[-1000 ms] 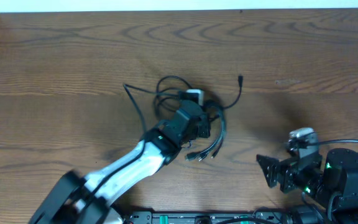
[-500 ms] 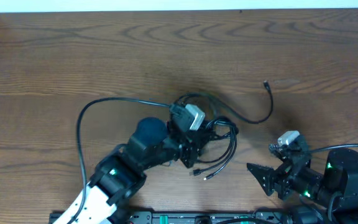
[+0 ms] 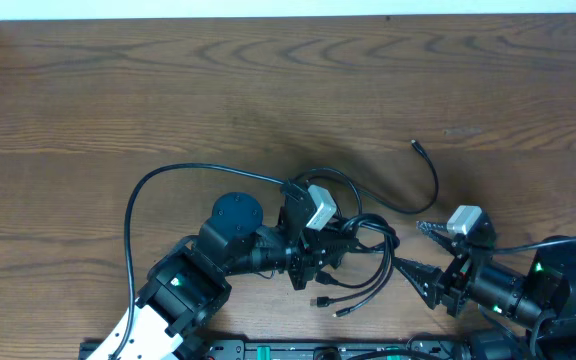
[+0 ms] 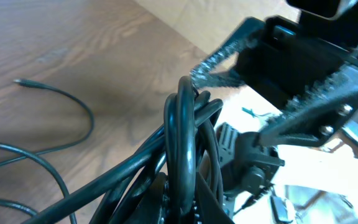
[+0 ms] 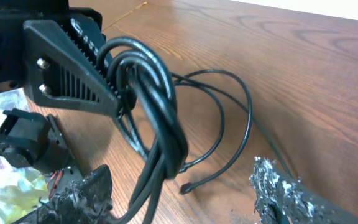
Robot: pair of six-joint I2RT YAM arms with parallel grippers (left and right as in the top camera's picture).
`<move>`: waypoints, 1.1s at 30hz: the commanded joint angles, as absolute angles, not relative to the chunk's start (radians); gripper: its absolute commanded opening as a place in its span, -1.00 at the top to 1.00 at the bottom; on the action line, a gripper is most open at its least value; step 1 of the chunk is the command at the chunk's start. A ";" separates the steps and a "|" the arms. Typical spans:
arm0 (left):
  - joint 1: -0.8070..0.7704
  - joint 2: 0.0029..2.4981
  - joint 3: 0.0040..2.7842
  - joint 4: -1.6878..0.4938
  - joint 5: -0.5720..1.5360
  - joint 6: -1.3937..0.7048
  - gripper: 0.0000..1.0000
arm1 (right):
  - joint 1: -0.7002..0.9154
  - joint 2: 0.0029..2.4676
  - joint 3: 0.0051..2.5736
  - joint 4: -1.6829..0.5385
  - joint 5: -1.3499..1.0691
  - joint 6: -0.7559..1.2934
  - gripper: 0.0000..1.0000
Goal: Untangle cables
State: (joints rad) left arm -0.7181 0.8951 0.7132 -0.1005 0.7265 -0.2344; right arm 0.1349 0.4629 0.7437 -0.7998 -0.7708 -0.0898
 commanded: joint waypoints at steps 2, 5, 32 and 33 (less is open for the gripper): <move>-0.720 0.888 0.724 -0.080 0.829 -0.218 0.85 | 0.132 0.463 0.743 -0.796 -0.792 -0.141 -0.38; -0.720 0.889 0.724 -0.066 0.842 -0.218 0.85 | 0.132 0.463 0.743 -0.796 -0.793 -0.157 -0.38; -0.768 0.940 0.724 0.075 0.913 -0.222 0.85 | 0.132 0.463 0.743 -0.714 -0.912 -0.265 0.13; -0.778 0.940 0.724 0.094 0.913 -0.222 0.85 | 0.132 0.463 0.743 -0.713 -0.912 -0.276 0.16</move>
